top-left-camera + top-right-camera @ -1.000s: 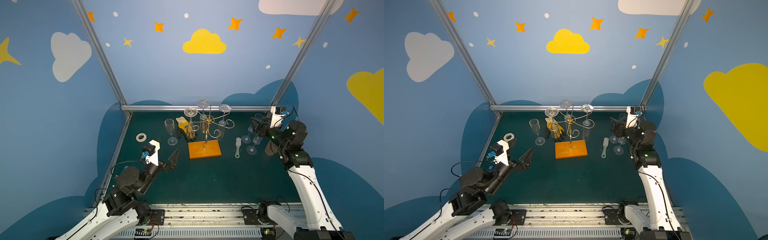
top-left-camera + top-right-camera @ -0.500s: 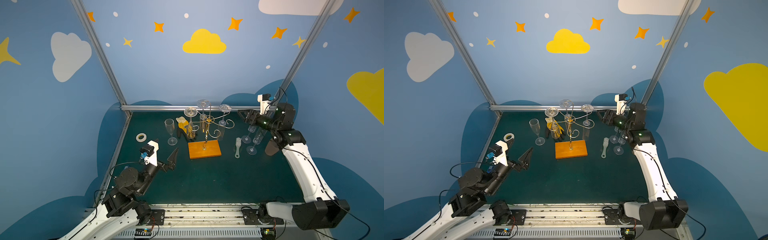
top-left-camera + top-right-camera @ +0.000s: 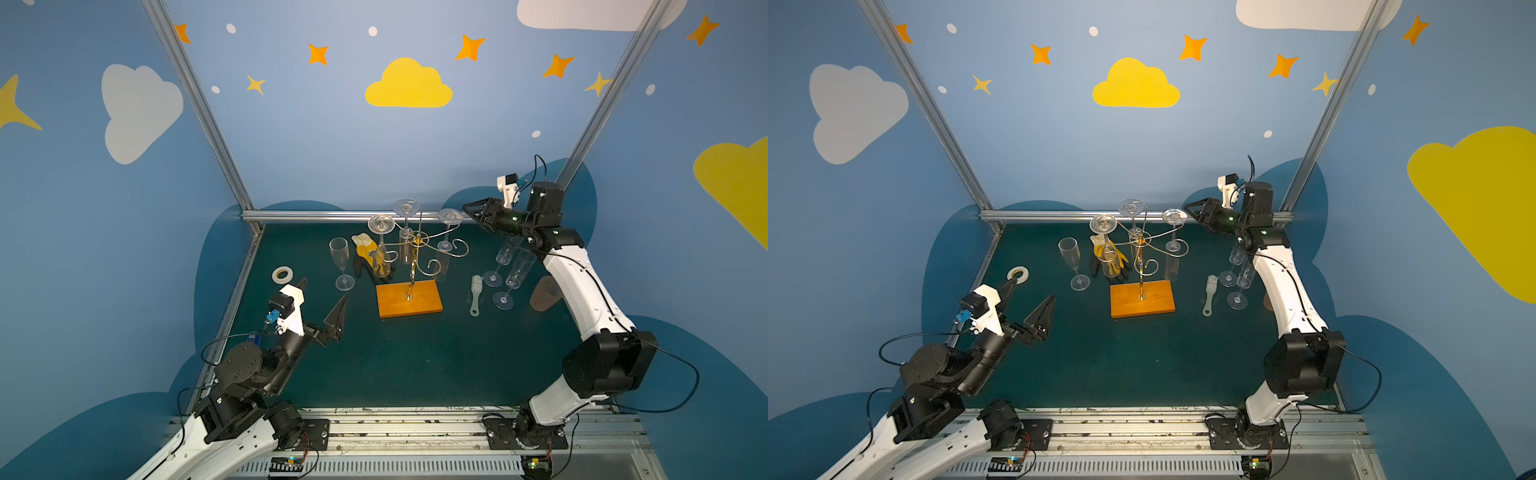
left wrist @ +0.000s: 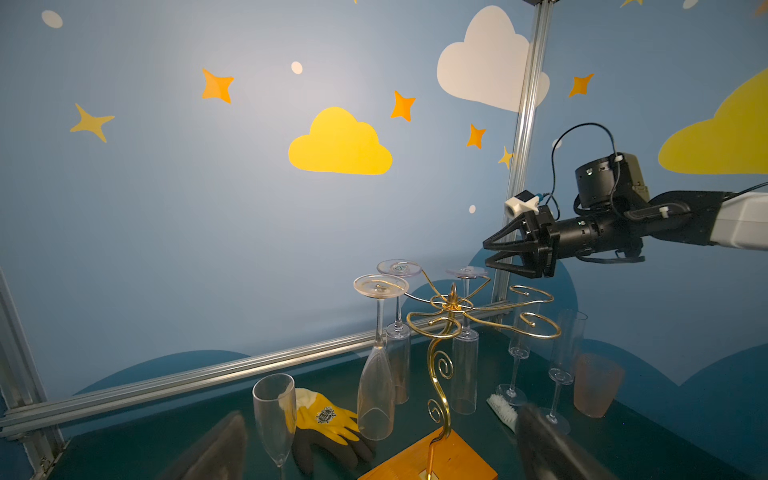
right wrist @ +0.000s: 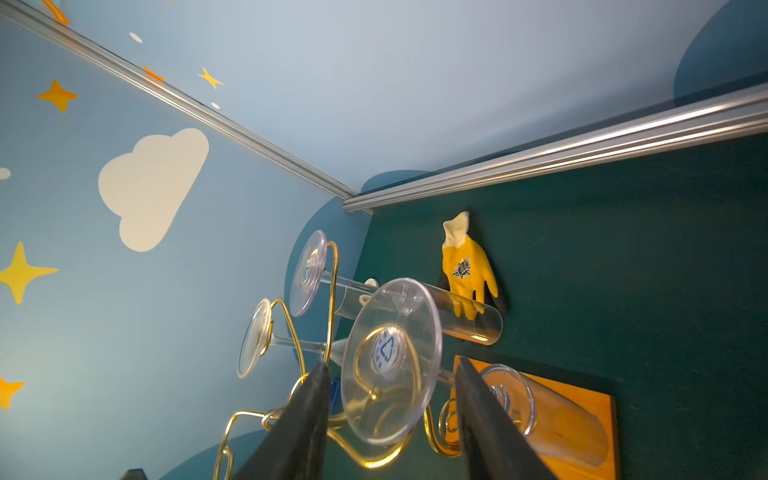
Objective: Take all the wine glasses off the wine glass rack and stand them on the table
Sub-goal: 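Move the right gripper toward the rack to a hanging clear flute, then close the right gripper on the stem of the hanging flute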
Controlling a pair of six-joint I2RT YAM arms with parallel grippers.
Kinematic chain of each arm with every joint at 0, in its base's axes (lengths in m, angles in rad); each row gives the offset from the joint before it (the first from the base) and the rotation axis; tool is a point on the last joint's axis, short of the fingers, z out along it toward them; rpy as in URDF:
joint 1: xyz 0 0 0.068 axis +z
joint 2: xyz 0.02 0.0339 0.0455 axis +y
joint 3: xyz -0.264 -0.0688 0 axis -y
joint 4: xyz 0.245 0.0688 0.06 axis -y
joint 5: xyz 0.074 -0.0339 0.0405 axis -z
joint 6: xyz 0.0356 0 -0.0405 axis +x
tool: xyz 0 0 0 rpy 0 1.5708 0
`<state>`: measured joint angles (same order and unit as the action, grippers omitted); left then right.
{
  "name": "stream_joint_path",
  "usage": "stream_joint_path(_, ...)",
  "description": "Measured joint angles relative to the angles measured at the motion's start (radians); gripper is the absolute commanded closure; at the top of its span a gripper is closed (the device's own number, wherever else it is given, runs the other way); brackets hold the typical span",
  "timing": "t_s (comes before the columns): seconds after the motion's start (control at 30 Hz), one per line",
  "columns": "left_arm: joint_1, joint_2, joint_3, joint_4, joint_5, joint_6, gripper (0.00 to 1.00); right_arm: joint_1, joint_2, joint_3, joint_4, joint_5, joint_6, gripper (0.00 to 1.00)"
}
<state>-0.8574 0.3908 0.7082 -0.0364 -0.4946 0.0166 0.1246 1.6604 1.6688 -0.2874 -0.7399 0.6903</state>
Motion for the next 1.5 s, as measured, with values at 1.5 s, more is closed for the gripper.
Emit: stream_joint_path(1.5, 0.004, 0.008, -0.018, -0.016, 0.031, -0.051, 0.01, 0.001, 0.208, 0.132, 0.058, -0.294, 0.194, 0.81)
